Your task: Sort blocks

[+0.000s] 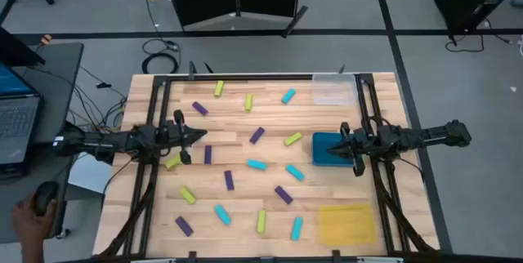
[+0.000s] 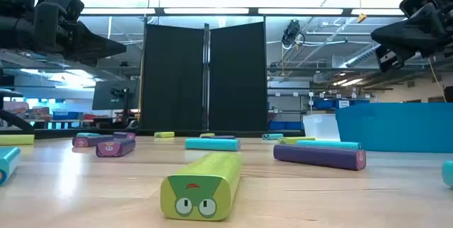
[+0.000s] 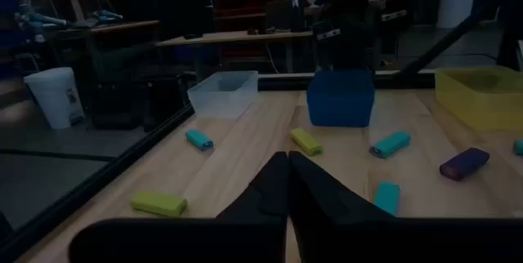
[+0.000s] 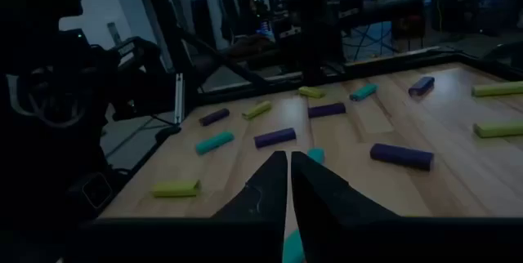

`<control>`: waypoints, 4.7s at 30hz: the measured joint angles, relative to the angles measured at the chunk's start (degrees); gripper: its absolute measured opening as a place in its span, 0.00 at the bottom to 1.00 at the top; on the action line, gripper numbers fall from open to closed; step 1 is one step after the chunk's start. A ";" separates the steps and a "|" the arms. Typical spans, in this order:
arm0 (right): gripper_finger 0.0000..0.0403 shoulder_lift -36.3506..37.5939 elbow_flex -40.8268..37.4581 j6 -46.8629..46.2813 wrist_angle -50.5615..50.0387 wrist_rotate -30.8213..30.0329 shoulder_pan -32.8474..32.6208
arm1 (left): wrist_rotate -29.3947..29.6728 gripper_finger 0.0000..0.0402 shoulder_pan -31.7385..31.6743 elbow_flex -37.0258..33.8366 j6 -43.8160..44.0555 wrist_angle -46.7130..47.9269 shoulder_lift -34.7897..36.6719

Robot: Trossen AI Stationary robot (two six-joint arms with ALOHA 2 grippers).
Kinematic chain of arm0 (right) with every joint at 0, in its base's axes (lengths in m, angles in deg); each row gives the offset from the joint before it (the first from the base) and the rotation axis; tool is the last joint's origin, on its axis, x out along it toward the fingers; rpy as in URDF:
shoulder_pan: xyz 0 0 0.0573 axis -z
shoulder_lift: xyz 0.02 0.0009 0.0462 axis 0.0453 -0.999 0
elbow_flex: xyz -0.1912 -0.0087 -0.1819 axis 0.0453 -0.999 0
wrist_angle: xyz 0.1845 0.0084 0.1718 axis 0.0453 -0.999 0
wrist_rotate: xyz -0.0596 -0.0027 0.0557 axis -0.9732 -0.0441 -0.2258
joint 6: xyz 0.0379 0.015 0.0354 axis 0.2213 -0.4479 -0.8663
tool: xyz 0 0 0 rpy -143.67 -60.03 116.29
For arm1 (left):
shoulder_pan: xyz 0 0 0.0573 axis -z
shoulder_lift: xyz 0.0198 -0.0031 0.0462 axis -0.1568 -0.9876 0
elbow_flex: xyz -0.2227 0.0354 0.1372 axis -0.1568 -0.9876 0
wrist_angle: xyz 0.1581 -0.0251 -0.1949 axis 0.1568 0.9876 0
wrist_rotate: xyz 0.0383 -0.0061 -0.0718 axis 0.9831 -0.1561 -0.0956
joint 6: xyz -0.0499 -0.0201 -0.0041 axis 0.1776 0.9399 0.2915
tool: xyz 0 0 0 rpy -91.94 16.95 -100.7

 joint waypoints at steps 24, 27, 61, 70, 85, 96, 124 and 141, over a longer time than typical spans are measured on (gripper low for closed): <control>0.08 0.00 0.00 -0.02 0.02 0.00 -0.02 | 0.01 0.04 0.01 0.02 -0.02 0.00 -0.01; 0.08 -0.01 0.00 -0.02 0.01 -0.01 -0.02 | 0.01 0.04 0.00 0.02 -0.01 -0.01 -0.01; 0.08 -33.77 23.17 10.16 35.69 0.05 4.57 | 0.01 0.04 0.02 0.01 0.17 -0.08 -0.02; 0.08 -60.95 38.69 7.90 34.41 -1.04 8.07 | 0.00 0.04 0.02 0.00 9.94 -8.38 0.00; 0.08 -80.69 53.21 3.90 9.42 1.90 7.37 | 0.00 0.04 0.01 0.00 10.29 -10.54 -0.02; 0.08 -94.80 59.21 5.00 2.12 -1.93 4.13 | 0.02 0.04 0.00 0.00 10.47 -10.55 -0.04; 0.71 -112.68 69.70 -0.57 -9.80 -10.15 -0.48 | 1.65 0.04 0.02 0.00 8.96 -10.62 -0.07; 0.28 -114.33 69.77 -2.93 -8.98 -12.26 -0.63 | 1.64 0.04 0.02 0.00 8.96 -10.70 -0.39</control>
